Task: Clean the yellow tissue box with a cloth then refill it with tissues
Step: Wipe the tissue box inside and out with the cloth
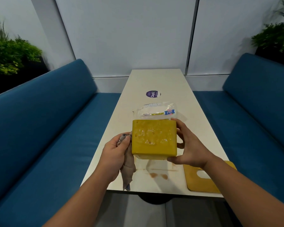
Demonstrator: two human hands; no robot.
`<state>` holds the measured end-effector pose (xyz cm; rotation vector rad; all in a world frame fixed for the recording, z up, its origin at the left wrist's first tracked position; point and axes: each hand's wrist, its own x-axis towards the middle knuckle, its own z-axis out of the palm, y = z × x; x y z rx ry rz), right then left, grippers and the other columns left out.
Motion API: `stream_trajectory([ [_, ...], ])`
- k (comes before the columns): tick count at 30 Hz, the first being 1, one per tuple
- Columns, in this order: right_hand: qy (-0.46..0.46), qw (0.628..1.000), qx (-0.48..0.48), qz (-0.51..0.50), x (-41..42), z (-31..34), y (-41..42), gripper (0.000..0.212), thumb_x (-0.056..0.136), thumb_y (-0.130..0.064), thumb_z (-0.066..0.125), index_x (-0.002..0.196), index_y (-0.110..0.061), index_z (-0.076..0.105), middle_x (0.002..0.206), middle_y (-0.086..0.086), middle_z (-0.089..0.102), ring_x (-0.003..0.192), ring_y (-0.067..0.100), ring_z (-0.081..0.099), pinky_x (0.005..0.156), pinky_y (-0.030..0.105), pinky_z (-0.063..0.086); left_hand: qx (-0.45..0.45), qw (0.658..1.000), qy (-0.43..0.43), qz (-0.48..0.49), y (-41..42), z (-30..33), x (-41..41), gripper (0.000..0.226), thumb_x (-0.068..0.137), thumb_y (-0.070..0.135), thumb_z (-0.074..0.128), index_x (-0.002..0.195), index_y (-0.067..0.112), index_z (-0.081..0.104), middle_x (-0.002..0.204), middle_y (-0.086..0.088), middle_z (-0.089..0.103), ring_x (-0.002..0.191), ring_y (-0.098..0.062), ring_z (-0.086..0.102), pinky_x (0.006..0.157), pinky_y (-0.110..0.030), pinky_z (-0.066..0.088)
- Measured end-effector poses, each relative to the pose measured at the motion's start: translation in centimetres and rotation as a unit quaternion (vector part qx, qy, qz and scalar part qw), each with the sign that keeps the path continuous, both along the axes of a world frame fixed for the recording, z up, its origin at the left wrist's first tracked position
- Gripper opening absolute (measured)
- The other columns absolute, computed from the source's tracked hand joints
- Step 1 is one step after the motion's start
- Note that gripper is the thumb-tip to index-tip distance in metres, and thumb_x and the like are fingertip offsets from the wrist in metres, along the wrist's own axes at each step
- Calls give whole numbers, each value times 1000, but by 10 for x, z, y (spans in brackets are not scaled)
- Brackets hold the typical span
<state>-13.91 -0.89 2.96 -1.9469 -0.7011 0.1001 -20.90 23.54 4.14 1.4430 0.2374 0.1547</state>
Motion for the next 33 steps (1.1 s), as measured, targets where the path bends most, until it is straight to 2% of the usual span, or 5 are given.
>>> stream_trajectory([
  [12, -28, 999, -24, -23, -4, -8, -1, 113, 53, -26, 94, 139, -43, 22, 141, -20, 33, 129, -1, 38, 88, 16, 50, 167, 986, -18, 9, 1, -6, -4, 17, 96, 28, 54, 105, 31, 69, 89, 12, 72, 89, -7, 67, 85, -38, 56],
  [18, -47, 998, -52, -1, -4, -8, 2, 108, 51, -33, 92, 135, -47, 24, 135, -25, 33, 128, -1, 37, 90, 14, 47, 453, 880, -136, -50, 17, 24, 15, 24, 94, 33, 57, 116, 31, 66, 109, 27, 55, 100, 3, 53, 82, -10, 42],
  [22, -64, 996, -64, -9, -5, -9, -1, 109, 50, -36, 92, 135, -46, 24, 135, -28, 32, 127, -4, 36, 90, 13, 46, 537, 831, -88, -114, 30, 36, 27, 22, 93, 41, 57, 109, 33, 68, 110, 24, 55, 98, -2, 54, 83, -27, 50],
  [29, -108, 992, -61, 5, -6, 1, 14, 106, 51, -33, 93, 137, -33, 32, 139, -18, 34, 129, 5, 38, 92, 20, 49, 677, 703, -103, -189, -13, 78, 41, 27, 96, 41, 48, 104, 23, 66, 105, 10, 59, 94, -13, 54, 76, -29, 45],
  [33, -121, 992, -48, 2, -5, 7, 15, 106, 50, -30, 94, 137, -30, 35, 138, -18, 36, 129, 9, 39, 90, 21, 51, 696, 683, -88, -202, -30, 93, 48, 32, 95, 47, 47, 108, 24, 65, 105, 5, 62, 94, -15, 53, 80, -32, 47],
])
